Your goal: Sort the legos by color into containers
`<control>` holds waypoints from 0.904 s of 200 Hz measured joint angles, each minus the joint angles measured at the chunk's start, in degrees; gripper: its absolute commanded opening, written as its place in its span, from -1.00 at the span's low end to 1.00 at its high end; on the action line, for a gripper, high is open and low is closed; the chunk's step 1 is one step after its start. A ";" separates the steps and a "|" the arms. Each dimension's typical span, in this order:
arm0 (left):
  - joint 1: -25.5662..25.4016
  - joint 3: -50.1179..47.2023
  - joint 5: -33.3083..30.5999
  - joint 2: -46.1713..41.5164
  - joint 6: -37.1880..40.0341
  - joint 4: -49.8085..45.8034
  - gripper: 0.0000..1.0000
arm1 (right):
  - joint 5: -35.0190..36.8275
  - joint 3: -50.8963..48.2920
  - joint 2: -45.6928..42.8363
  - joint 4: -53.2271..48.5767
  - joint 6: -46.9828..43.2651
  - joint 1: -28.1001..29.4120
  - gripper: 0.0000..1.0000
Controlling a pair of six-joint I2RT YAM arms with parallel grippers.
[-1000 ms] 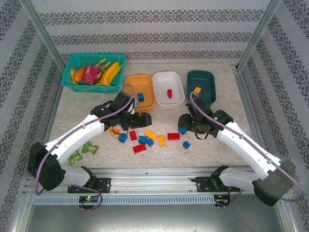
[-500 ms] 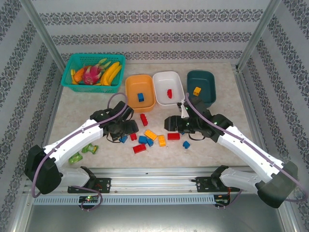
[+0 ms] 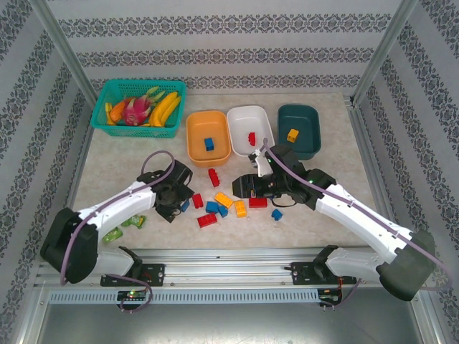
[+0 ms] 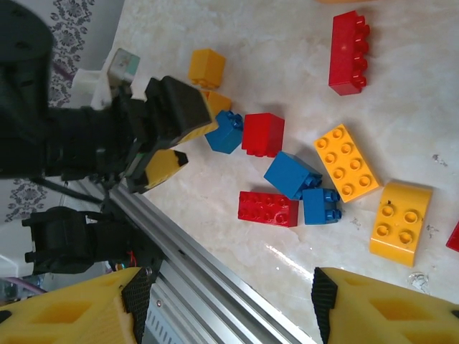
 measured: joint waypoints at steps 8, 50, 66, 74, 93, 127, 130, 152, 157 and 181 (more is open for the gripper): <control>-0.02 0.48 -0.02 1.16 -0.81 0.37 0.62 | -0.31 -0.20 0.00 0.22 -0.04 0.00 0.29; 0.33 1.49 -0.33 4.11 -4.37 1.70 0.58 | -0.94 -0.63 0.00 0.98 -0.09 0.00 0.29; 0.98 1.57 -0.39 5.84 -5.14 2.49 0.53 | -0.92 -0.72 0.00 1.14 -0.09 0.00 0.29; 1.27 1.79 -0.37 7.02 -5.33 2.62 0.51 | -0.94 -0.83 0.00 1.18 -0.07 0.00 0.29; 1.88 2.14 -0.39 9.40 -5.55 2.80 0.46 | -0.94 -1.11 0.00 1.18 -0.07 0.00 0.29; 2.62 2.27 -0.35 11.39 -5.53 3.21 0.30 | -0.92 -1.27 0.00 1.18 -0.07 0.37 0.29; 2.62 2.29 -0.37 11.50 -5.53 3.34 0.26 | -0.94 -1.27 0.00 1.18 -0.07 0.37 0.29; 2.62 2.34 -0.17 12.39 -5.46 4.37 0.09 | -0.92 -1.27 0.00 1.18 -0.07 0.35 0.29; 2.62 2.34 -0.15 12.52 -5.40 4.50 0.07 | -0.92 -1.27 0.00 1.18 -0.04 0.35 0.29; 2.60 2.56 -0.15 12.48 -5.49 4.74 -0.19 | -0.90 -1.27 0.04 1.20 -0.04 0.35 0.29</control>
